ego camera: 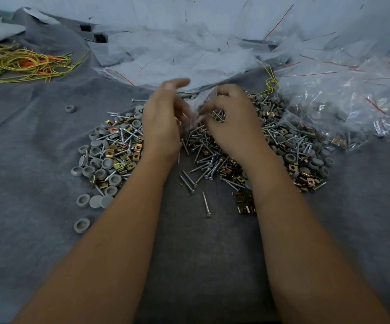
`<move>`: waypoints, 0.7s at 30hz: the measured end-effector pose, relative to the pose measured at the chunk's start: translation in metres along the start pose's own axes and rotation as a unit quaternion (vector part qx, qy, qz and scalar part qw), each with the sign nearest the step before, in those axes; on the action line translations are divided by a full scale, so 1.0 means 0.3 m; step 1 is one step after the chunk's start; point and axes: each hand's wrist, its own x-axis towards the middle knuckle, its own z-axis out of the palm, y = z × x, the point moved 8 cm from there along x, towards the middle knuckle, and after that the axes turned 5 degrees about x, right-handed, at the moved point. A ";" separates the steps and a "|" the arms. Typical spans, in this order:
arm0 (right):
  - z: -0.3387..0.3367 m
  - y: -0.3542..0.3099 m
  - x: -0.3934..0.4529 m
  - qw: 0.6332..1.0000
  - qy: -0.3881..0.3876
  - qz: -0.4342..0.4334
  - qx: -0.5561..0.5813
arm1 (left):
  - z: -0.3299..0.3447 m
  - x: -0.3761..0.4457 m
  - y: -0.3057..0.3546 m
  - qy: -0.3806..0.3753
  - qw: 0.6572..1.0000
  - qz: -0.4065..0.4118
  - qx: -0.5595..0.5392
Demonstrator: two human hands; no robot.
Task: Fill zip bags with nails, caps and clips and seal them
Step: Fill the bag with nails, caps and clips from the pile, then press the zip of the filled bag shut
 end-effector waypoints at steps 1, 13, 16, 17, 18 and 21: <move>-0.014 0.010 0.001 0.999 0.027 0.019 0.034 | -0.019 0.005 0.003 0.026 0.999 -0.008 -0.031; -0.120 0.023 -0.015 0.931 0.169 0.028 0.323 | 0.118 -0.055 0.031 -0.198 0.978 0.064 0.026; -0.120 0.028 -0.013 0.913 0.160 0.047 0.373 | 0.096 -0.036 0.029 -0.166 0.985 0.048 0.009; -0.113 0.037 -0.010 0.898 0.148 0.066 0.408 | 0.084 -0.027 0.022 -0.151 0.988 0.033 0.003; -0.106 0.046 -0.006 0.886 0.134 0.087 0.435 | 0.072 -0.017 0.010 -0.137 0.991 0.010 -0.005; -0.088 0.064 -0.004 0.884 0.102 0.126 0.439 | 0.059 -0.008 -0.040 -0.122 0.989 -0.076 -0.038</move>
